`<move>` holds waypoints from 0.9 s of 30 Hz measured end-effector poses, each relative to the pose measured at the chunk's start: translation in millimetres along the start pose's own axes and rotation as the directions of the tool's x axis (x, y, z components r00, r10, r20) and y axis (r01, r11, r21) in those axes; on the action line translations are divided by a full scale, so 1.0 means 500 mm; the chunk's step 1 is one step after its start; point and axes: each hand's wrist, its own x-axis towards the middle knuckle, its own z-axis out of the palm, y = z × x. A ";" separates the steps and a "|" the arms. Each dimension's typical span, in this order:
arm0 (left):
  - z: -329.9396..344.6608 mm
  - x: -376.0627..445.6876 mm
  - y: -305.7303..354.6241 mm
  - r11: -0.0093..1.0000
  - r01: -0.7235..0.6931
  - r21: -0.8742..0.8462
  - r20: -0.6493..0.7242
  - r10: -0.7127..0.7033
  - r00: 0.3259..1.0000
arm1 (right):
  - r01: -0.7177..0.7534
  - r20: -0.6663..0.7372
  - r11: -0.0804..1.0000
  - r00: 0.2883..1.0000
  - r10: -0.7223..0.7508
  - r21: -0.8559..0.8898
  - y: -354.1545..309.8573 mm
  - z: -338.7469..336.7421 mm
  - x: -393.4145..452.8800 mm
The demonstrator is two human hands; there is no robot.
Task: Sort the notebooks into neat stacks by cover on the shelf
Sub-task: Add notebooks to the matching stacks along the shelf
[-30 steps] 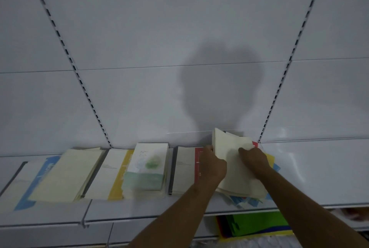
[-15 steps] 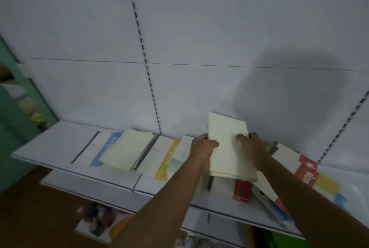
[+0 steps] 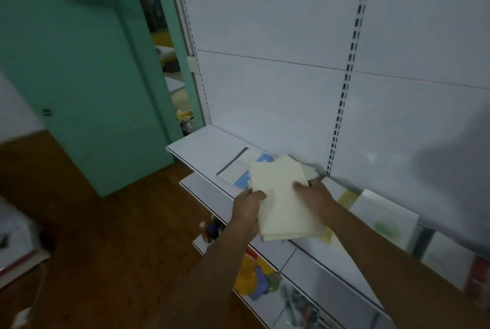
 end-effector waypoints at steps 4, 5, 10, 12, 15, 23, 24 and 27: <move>-0.077 0.083 0.055 0.993 0.031 0.113 0.108 -0.043 0.993 | 0.013 -0.035 0.999 0.999 -0.012 0.037 -0.049 0.094 0.053; -0.093 0.106 0.064 0.989 0.034 0.147 0.131 -0.053 0.990 | 0.014 -0.054 0.999 0.998 -0.012 0.042 -0.060 0.112 0.065; -0.121 0.213 0.098 0.937 -0.057 0.346 0.106 0.021 0.994 | -0.016 -0.197 0.989 0.979 0.045 0.145 -0.084 0.170 0.126; -0.109 0.255 0.097 0.882 -0.109 0.458 0.080 0.081 0.993 | -0.044 -0.263 0.982 0.960 0.093 0.185 -0.084 0.167 0.140; -0.073 0.299 0.090 0.804 -0.232 0.547 0.168 0.166 0.972 | -0.091 -0.333 0.966 0.927 0.171 0.243 -0.068 0.141 0.155; 0.036 0.359 0.077 0.636 -0.385 0.669 0.329 0.211 0.921 | -0.205 -0.314 0.961 0.914 0.256 0.187 0.002 0.060 0.185; 0.043 0.365 0.074 0.626 -0.387 0.677 0.333 0.209 0.920 | -0.204 -0.310 0.962 0.916 0.253 0.183 0.007 0.055 0.188; 0.056 0.382 0.070 0.579 -0.400 0.710 0.332 0.225 0.916 | -0.186 -0.288 0.962 0.927 0.239 0.201 0.011 0.052 0.199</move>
